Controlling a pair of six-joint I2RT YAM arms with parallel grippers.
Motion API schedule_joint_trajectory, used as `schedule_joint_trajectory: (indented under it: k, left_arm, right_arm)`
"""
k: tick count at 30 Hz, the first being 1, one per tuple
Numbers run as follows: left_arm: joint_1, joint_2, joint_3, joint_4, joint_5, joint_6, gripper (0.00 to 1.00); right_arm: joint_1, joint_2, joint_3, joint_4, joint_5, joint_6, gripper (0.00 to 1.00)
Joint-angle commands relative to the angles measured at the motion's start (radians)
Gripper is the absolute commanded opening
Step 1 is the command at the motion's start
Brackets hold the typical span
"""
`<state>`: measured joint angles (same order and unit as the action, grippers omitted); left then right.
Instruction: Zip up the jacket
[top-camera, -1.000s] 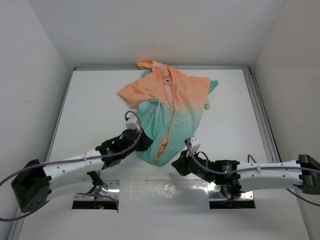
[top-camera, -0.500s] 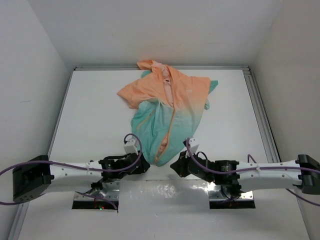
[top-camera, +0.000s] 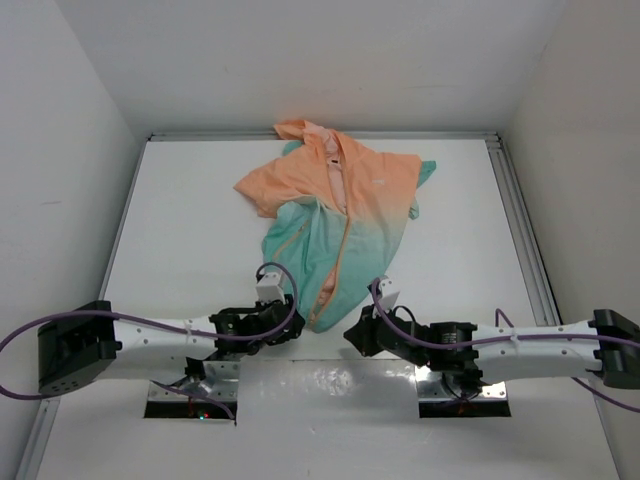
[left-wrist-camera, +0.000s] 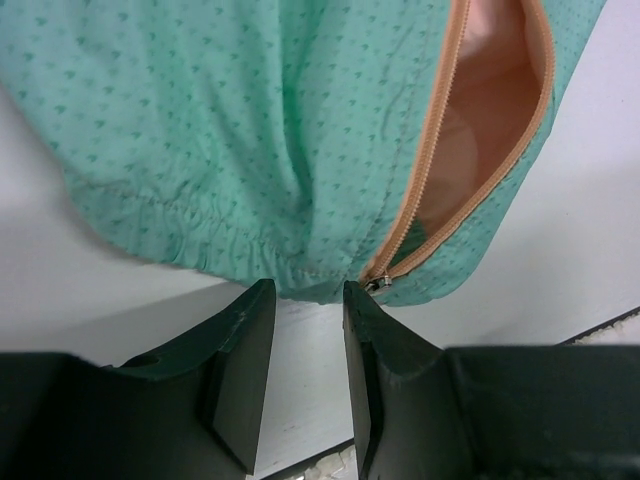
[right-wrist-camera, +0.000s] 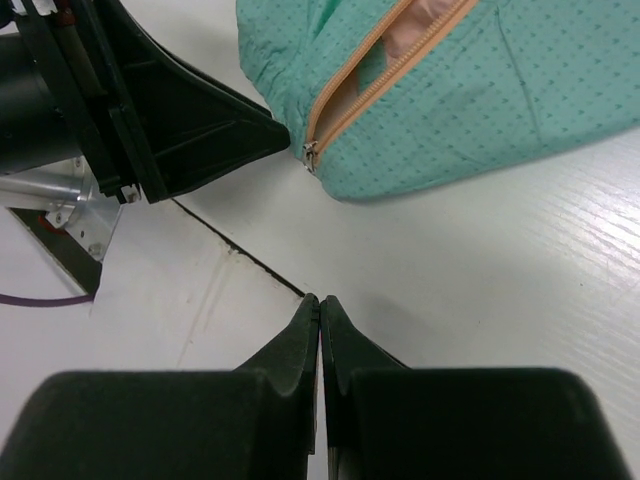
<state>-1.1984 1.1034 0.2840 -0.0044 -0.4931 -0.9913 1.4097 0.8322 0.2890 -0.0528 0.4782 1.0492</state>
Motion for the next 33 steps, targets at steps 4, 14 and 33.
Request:
schedule_joint_trajectory:
  k: [4,14,33]
  left_arm:
    - [-0.020,0.026,0.061,0.006,-0.064,0.066,0.32]
    - [-0.018,0.173,0.106,0.021,-0.038,0.115,0.32]
    - [-0.020,0.196,0.069,0.063,0.016,0.094,0.00]
  right_arm:
    - [0.000,-0.007,-0.011,0.042,0.005,0.014,0.00]
    - [0.002,-0.010,-0.011,0.047,0.003,0.011,0.00]
    - [0.000,0.056,0.013,0.111,-0.010,-0.017,0.02]
